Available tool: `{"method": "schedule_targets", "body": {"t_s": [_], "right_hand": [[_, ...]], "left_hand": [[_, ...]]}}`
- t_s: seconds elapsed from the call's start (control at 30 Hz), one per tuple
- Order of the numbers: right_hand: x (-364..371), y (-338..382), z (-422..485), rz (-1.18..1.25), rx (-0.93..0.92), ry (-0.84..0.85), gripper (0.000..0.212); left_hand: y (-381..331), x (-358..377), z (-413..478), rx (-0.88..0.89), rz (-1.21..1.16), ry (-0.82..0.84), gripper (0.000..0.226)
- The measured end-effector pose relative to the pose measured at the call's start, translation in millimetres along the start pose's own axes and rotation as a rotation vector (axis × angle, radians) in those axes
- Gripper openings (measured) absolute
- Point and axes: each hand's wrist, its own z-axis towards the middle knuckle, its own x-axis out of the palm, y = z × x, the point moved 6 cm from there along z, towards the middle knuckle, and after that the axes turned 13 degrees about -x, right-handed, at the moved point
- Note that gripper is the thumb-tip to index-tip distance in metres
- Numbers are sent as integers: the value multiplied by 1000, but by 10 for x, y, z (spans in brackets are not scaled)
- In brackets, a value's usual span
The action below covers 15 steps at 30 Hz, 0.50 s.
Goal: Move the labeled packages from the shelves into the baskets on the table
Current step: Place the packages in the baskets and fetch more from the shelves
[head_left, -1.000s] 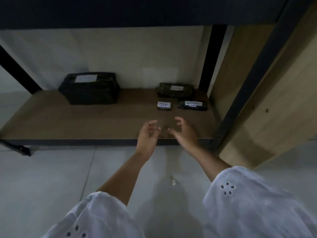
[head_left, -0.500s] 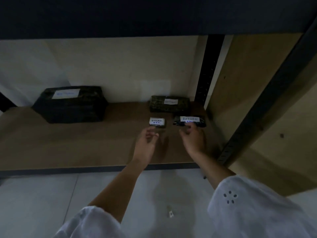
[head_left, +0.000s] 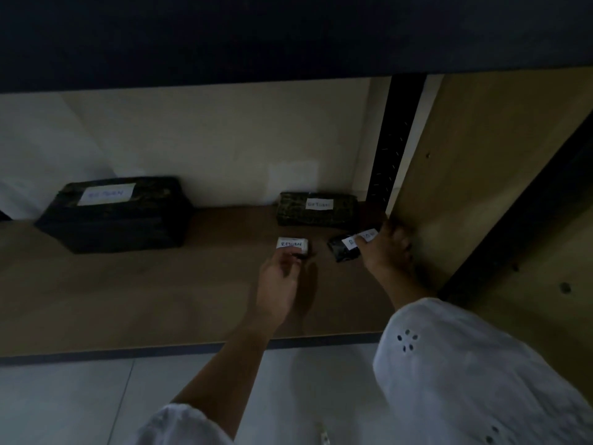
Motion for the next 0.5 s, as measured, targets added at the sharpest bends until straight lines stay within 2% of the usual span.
{"method": "schedule_targets", "body": {"t_s": [0.1, 0.17, 0.23, 0.3, 0.37, 0.5], "right_hand": [[-17, -10, 29, 70, 2, 13, 81], [-56, -6, -27, 150, 46, -39, 83], [-50, -48, -100, 354, 136, -63, 85], [-35, -107, -163, 501, 197, -69, 83], [-15, -154, -208, 565, 216, -51, 78], [51, -151, -303, 770, 192, -39, 69]], "left_hand": [[34, -46, 67, 15, 119, -72, 19], [23, -76, 149, -1, 250, -163, 25], [-29, -68, 243, -44, 403, -225, 36], [-84, -38, 341, -134, 479, -233, 45], [-109, 8, 429, -212, 526, -218, 44], [-49, 82, 539, -229, 606, -142, 43]]}}
